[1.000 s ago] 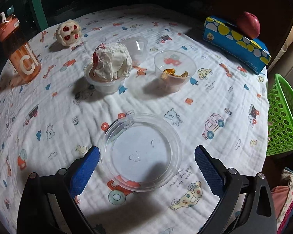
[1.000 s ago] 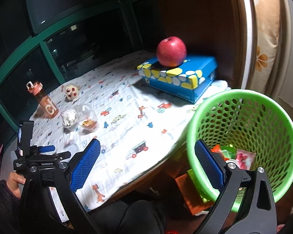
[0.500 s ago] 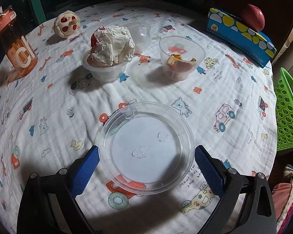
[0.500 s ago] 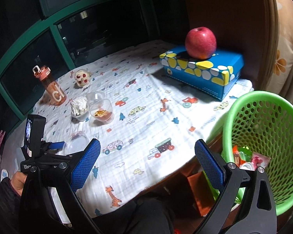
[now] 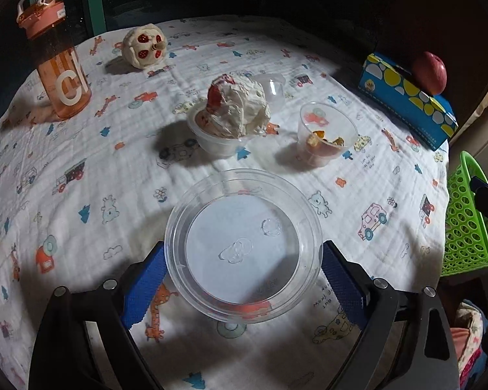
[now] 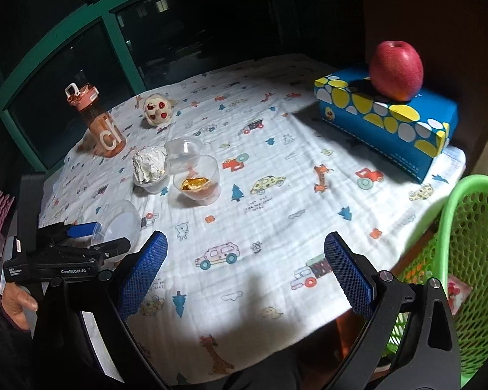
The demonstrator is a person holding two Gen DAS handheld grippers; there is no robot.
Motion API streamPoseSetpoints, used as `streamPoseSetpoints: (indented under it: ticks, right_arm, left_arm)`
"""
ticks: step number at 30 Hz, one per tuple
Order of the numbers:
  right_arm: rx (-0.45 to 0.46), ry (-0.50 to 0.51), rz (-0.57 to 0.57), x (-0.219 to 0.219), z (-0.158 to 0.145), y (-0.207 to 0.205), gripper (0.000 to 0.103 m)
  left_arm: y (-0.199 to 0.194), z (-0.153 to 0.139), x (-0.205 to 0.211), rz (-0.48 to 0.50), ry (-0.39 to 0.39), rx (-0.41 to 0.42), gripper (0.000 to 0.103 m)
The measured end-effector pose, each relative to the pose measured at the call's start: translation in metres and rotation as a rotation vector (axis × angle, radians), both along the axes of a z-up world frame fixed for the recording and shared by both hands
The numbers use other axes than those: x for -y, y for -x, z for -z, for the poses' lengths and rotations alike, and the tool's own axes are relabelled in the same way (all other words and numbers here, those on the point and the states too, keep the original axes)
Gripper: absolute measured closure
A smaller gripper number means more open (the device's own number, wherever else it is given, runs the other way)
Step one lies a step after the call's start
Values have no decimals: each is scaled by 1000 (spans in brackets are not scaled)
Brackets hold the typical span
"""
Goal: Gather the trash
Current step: 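Return to the table and grasp the round clear lid with the left gripper, then grasp the clear cup of orange food with the right gripper while the left gripper holds the clear lid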
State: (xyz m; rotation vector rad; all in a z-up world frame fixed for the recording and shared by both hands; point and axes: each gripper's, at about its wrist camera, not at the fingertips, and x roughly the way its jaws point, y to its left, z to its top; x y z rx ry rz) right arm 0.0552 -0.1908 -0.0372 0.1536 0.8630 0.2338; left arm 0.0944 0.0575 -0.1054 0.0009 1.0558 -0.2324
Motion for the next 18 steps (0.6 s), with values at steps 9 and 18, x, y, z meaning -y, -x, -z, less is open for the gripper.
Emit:
streamPoseSetpoints:
  ticks: [9, 18]
  right_arm:
    - [-11, 11, -85, -39, 5, -31, 7]
    - [-28, 25, -163, -73, 17, -80, 7]
  left_arm:
    - [2, -17, -30, -69, 21, 31, 14]
    - [6, -18, -55, -112, 39, 30, 14]
